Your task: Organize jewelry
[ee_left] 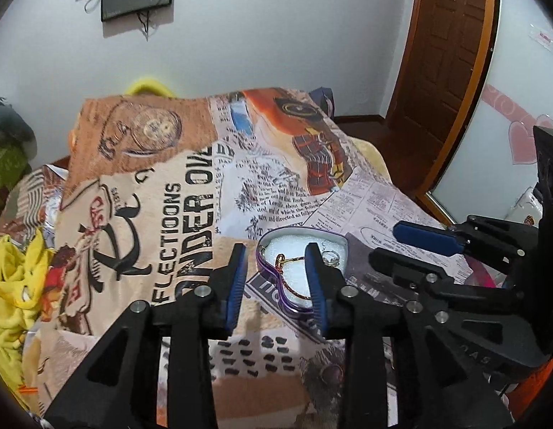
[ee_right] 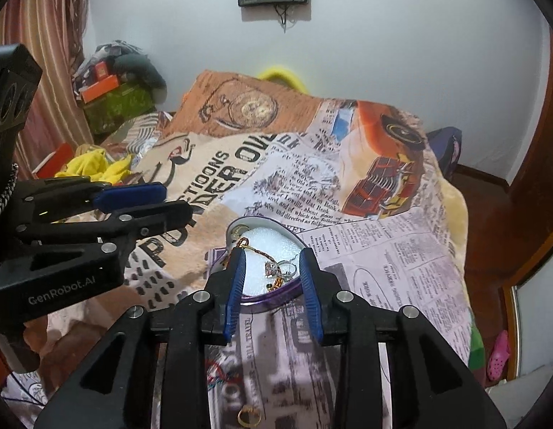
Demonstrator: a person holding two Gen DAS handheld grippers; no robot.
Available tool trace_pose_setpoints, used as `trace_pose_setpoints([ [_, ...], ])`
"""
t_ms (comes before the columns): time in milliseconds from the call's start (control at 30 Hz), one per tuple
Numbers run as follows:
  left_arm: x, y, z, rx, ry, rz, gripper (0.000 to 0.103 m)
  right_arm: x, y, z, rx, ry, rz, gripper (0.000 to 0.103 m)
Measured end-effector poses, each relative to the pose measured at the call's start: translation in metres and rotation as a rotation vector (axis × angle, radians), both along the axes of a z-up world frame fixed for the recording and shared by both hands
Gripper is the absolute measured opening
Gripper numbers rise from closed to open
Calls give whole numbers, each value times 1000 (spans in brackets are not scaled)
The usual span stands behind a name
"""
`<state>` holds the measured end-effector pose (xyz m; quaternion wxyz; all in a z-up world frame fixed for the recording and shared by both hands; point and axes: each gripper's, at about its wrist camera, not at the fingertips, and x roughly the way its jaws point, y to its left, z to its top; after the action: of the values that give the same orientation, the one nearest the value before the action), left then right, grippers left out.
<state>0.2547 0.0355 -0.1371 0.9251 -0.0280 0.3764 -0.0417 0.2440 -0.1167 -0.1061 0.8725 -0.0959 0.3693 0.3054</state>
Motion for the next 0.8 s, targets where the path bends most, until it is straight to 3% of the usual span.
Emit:
trace_pose_setpoints([
  [133,-18,-2,13,6,-32,10,41,-14,-8,11,19,-31,-20,40],
  [467,-50,-9,23,11,-45,10,48,-47,-27,26,34,-72,-63,40],
  [800,-70,-11,5,19,13,4,48,-65,-45,8,9,-30,-110,40],
])
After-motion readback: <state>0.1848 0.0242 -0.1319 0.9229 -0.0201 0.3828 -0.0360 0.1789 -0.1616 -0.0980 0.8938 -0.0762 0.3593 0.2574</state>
